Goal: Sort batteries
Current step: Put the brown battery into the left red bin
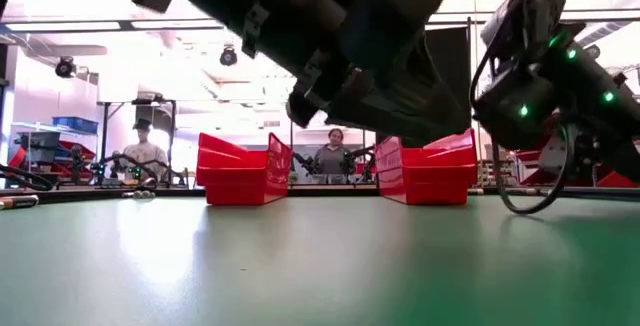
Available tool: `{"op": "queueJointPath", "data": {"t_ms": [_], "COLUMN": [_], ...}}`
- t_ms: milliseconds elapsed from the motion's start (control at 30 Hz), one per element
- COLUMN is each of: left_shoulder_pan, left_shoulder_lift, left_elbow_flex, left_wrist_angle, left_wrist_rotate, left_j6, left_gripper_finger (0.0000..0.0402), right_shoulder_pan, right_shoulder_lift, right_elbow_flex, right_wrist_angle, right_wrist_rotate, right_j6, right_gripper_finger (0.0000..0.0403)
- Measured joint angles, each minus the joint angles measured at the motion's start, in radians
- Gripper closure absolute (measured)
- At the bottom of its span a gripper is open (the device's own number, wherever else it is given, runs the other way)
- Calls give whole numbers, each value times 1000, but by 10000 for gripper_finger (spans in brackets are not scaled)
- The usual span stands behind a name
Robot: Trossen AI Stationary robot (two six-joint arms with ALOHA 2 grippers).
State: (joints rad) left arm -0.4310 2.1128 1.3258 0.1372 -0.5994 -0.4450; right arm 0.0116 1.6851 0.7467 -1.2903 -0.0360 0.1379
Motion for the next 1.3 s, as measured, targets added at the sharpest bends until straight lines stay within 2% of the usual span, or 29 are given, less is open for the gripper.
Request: {"op": "queueJointPath", "data": {"t_ms": [200,567,667,1100,1300], "left_shoulder_pan": [-39,-46,-45,-45,-59], "left_shoulder_lift": [1,2,3,3,-2], "left_elbow_flex": [-23,-129,-140,-183,-179], "left_wrist_angle": [-10,51,51,90,115], "left_wrist_rotate": [-129,-150,-164,-188,-170], "left_j6": [21,-50,-51,-93,-93], "left_gripper_finger": [244,244,244,244,244], "right_shoulder_pan": [-20,-63,-78,-82,-82], "right_shoulder_lift": [53,52,54,57,12], "right_elbow_flex": [4,8,10,13,13], "right_wrist_angle": [-2,-1,2,3,-18], "right_wrist_rotate": [2,-7,-50,-50,-42], "right_j6": [0,-11,-27,-27,-18], "right_gripper_finger": [58,57,58,68,70]}}
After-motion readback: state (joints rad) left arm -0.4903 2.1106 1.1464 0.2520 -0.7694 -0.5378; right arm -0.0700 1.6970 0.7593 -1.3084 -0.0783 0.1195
